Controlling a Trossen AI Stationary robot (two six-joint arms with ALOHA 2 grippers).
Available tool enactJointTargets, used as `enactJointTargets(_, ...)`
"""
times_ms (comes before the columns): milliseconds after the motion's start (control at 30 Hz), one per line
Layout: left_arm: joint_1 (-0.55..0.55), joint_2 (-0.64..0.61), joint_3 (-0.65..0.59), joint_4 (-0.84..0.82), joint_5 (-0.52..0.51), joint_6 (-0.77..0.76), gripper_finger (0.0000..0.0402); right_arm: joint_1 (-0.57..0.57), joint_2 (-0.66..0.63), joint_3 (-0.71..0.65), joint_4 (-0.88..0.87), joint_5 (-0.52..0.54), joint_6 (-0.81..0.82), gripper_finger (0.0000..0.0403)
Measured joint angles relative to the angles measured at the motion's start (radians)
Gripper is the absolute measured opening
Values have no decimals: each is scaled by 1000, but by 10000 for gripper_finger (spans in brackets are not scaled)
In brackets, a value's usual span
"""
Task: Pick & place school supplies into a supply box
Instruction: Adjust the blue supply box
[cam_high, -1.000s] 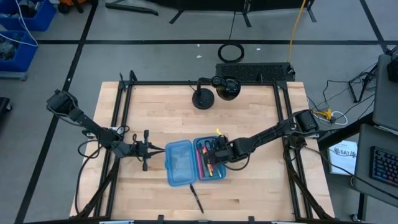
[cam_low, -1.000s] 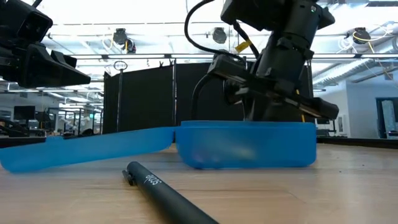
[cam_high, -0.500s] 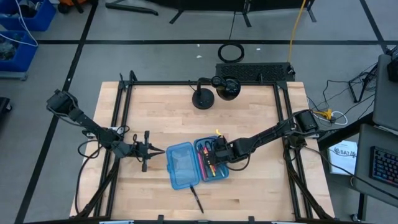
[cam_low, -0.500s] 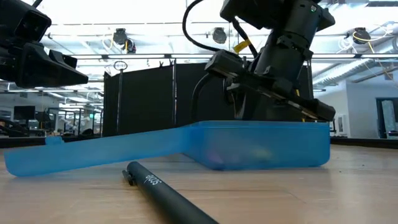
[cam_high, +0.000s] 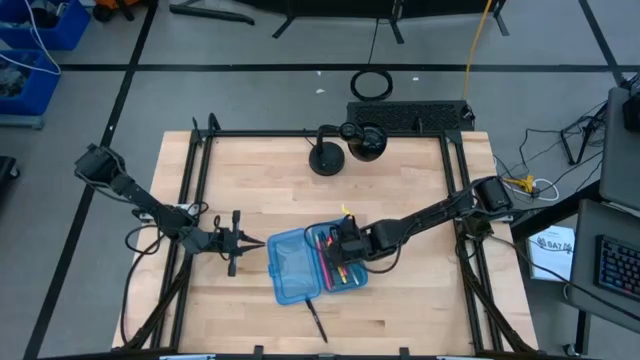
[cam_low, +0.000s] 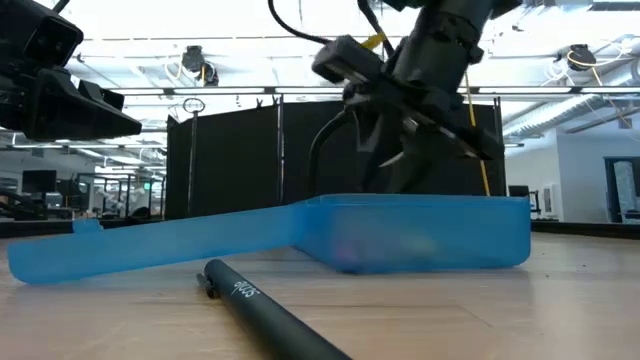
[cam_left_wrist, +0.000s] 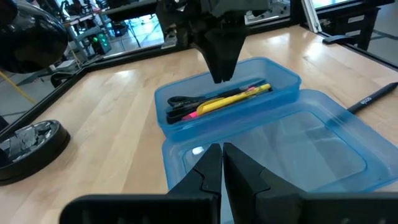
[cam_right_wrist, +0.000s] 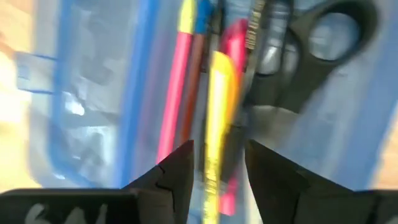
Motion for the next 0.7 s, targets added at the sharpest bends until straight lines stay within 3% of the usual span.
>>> enactJointTargets(167, 0, 0, 0, 0, 0, -8, 21, 10, -40, 13, -124, -16, -117, 126)
enactJointTargets(300, 0, 0, 0, 0, 0, -9, 21, 47, -138, 16, -190, 117, -353, 111)
enactJointTargets(433, 0, 0, 0, 0, 0, -47, 21, 119, -249, 16, -203, 336, -674, 88)
enactJointTargets(533, 0, 0, 0, -1, 0, -107, 21, 167, -314, 10, -224, 467, -814, 64)
enactJointTargets(700, 0, 0, 0, -3, 0, -150, 21, 203, -363, -79, -222, 474, -932, 6)
